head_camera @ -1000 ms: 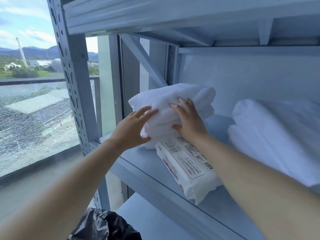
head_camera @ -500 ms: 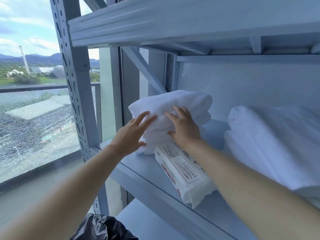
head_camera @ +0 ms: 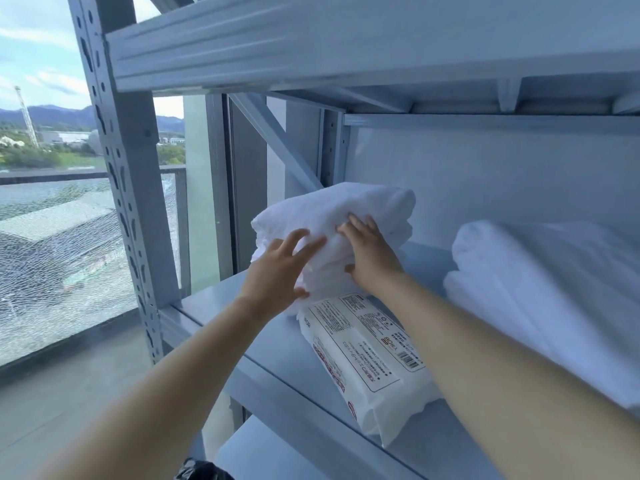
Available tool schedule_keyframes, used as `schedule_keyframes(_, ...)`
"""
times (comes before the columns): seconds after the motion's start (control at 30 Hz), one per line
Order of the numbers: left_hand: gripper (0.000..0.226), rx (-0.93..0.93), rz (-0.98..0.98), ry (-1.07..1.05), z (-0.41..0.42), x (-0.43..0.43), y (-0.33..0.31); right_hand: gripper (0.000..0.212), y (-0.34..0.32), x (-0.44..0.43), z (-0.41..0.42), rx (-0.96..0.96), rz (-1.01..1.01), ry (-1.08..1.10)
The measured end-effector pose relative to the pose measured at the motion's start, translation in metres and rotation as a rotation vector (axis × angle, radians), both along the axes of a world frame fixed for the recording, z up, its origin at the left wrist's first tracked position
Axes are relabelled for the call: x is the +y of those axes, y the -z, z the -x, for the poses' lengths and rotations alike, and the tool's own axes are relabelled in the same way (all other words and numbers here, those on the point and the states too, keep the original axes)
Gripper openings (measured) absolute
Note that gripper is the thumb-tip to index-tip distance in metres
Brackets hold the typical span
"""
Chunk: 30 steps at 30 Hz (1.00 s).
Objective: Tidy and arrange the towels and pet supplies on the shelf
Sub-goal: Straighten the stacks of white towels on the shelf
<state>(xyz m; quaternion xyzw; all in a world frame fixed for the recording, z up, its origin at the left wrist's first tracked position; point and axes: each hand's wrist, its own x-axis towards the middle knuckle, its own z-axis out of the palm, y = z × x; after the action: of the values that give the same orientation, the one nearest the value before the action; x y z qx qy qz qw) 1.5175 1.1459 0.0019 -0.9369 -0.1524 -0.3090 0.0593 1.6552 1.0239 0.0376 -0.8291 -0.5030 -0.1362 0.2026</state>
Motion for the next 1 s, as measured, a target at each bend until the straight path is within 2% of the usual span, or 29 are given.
schedule_keyframes(0.13,0.099,0.054,0.018,0.041,0.008,0.008,-0.004,0.063,-0.004,-0.001,0.008,0.04,-0.013,-0.003)
schedule_keyframes(0.27,0.105,0.13,-0.002,0.106,0.028,0.02,-0.009,0.078,-0.01,-0.002,0.025,0.073,0.009,0.006)
schedule_keyframes(0.5,0.109,0.093,-0.011,0.054,0.033,0.035,-0.008,0.097,-0.007,0.011,0.048,0.047,0.016,0.014)
schedule_keyframes(0.7,0.118,0.093,0.001,0.034,0.023,0.048,-0.006,0.081,-0.005,0.015,0.041,0.077,-0.084,-0.024)
schedule_keyframes(0.8,0.122,0.083,0.003,0.052,0.017,0.051,-0.007,0.08,-0.008,0.016,0.037,0.084,-0.096,-0.033)
schedule_keyframes(1.0,0.11,0.04,0.069,0.082,-0.001,0.044,-0.004,0.084,-0.013,0.014,0.024,0.108,-0.03,-0.009)
